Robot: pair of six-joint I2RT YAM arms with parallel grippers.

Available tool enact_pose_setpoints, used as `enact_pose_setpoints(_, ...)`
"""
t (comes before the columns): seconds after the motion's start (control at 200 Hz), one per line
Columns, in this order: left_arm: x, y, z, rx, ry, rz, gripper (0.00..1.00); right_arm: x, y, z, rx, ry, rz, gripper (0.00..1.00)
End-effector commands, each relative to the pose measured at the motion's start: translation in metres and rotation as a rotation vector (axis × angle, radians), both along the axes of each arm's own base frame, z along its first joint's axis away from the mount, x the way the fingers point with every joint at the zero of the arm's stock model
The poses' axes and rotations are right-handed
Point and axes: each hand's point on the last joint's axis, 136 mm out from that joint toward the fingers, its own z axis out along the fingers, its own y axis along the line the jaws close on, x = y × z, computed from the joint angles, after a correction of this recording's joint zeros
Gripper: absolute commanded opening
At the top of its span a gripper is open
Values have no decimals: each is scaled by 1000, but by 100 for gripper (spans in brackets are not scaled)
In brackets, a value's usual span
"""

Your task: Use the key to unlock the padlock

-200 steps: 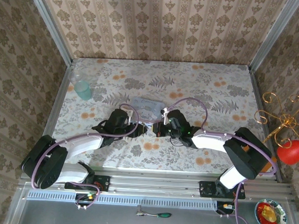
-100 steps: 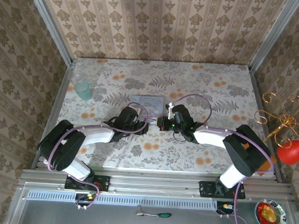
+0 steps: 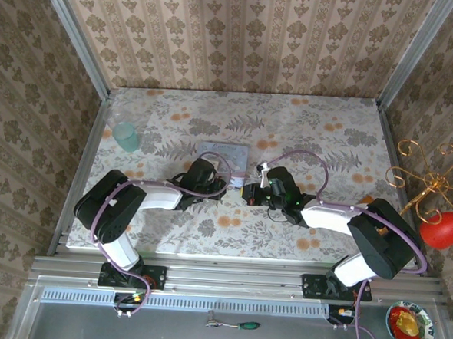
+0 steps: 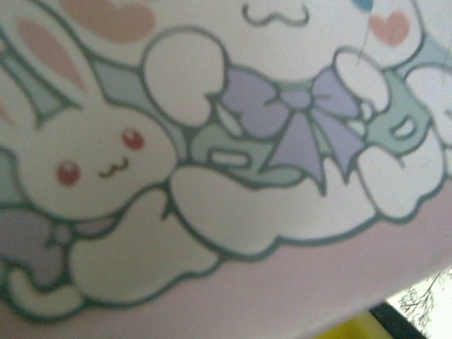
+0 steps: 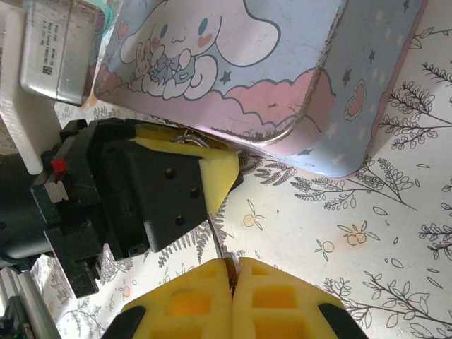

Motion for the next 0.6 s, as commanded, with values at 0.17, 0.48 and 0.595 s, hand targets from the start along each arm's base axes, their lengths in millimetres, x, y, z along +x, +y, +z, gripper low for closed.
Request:
enact_pose_setpoints(0.17,-3,-7,23,-212,31,17,4,-9,5,5,91,36,-40,0)
enact_pose_setpoints(0.48,-22,-21,75,-543,263,20,0,-14,26,17,292,132,24,0)
enact_pose_setpoints(0.595,-24,-21,87,-621,293,43,0,-10,25,25,384,161,-4,0)
